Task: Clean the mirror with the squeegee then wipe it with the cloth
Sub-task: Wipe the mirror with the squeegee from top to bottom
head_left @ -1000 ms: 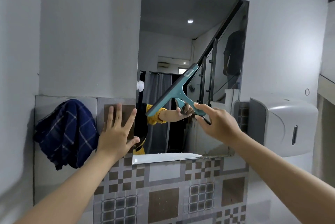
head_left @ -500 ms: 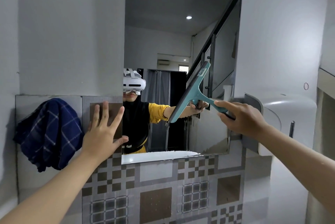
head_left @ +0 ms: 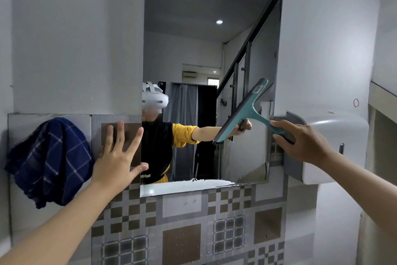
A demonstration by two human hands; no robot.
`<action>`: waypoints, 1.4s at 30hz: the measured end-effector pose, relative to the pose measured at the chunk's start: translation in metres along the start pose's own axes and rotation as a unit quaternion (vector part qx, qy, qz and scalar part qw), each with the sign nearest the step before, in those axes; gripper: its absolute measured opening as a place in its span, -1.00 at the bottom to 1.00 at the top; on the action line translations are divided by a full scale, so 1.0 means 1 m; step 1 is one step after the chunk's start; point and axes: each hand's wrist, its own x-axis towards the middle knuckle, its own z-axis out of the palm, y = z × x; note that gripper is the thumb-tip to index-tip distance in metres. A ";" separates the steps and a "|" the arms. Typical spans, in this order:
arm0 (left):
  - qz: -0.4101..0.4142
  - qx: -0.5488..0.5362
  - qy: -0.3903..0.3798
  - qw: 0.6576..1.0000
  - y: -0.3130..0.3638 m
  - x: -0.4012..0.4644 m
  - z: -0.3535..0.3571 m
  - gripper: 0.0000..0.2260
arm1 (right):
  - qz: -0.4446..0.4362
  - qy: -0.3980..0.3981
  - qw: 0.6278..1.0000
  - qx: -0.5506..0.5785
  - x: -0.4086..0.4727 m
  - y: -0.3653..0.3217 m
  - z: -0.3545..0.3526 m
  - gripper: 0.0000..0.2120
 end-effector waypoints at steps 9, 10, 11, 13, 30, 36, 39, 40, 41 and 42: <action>-0.003 0.005 -0.002 1.000 0.003 0.000 0.000 -0.10 | 0.148 -0.028 0.987 0.063 -0.019 0.006 -0.004 -0.73; -0.004 0.005 -0.002 1.000 0.003 0.000 0.000 -0.10 | 0.154 -0.024 0.985 0.073 -0.020 0.002 -0.003 -0.74; -0.004 0.004 -0.002 1.000 0.003 0.000 -0.001 -0.10 | 0.162 -0.022 0.983 0.084 -0.021 -0.001 -0.001 -0.75; -0.004 0.005 -0.002 1.000 0.004 0.000 -0.001 -0.10 | 0.191 -0.020 0.973 0.124 -0.026 -0.008 0.005 -0.78; -0.011 0.016 0.001 1.000 0.007 0.001 -0.003 -0.10 | 0.409 0.064 0.857 0.306 -0.036 -0.105 0.043 -0.89; -0.016 0.010 0.002 1.000 0.008 -0.001 -0.001 -0.09 | 0.473 0.079 0.812 0.332 -0.026 -0.139 0.052 -0.83; -0.019 0.009 0.000 1.000 0.009 -0.001 -0.001 -0.09 | 0.495 0.083 0.795 0.340 -0.019 -0.154 0.053 -0.80; -0.019 0.007 0.000 1.000 0.009 -0.001 -0.001 -0.09 | 0.503 0.083 0.786 0.349 -0.017 -0.159 0.053 -0.79; -0.018 0.004 0.001 1.000 0.009 -0.002 0.000 -0.09 | 0.512 0.083 0.775 0.362 -0.014 -0.165 0.054 -0.80; -0.018 0.002 0.002 1.000 0.009 -0.002 0.000 -0.09 | 0.520 0.084 0.762 0.377 -0.011 -0.172 0.055 -0.81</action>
